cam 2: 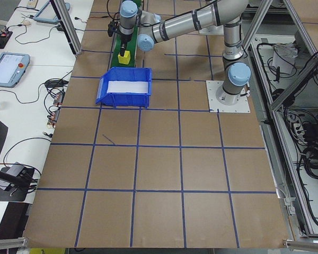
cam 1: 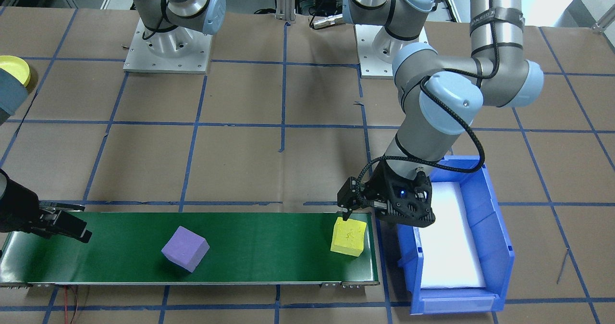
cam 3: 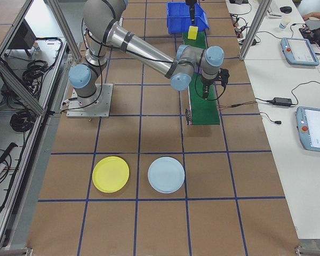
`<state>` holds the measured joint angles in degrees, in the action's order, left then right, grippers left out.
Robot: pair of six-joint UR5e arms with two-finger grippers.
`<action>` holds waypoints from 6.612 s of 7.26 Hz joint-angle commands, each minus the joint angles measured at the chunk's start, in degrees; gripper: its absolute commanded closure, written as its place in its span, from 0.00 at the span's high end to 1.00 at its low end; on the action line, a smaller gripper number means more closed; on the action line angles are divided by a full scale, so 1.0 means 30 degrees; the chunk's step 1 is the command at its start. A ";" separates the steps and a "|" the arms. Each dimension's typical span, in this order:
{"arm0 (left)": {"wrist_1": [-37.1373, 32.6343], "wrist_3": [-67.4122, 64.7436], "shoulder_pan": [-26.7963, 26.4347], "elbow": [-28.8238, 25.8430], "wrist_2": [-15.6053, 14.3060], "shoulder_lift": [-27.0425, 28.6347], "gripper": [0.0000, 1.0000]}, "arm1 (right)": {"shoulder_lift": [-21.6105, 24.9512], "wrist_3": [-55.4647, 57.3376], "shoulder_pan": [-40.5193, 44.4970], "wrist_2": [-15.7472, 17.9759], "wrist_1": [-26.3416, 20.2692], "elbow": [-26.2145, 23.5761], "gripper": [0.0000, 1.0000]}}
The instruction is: Move block left to right into plate
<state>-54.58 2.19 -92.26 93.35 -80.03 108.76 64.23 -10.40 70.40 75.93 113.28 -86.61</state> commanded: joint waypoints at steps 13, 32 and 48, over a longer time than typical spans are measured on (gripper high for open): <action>-1.1923 0.0501 0.1018 -0.0352 -0.3938 -0.8539 1.00 | 0.0064 0.0363 0.0029 0.0003 0.0002 0.0011 1.00; -1.0986 0.1031 0.1252 -0.0090 -0.3793 -0.8744 1.00 | -0.0528 0.0163 -0.0348 0.3591 0.0881 0.0303 0.34; -1.0927 0.1497 0.1252 -0.0032 -0.3733 -0.8656 1.00 | 0.1256 -1.4354 -1.0883 0.2322 0.1616 -0.1307 1.00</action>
<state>-87.34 6.64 -88.51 93.25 -91.27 82.79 64.80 -56.00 33.97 84.28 118.97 -90.57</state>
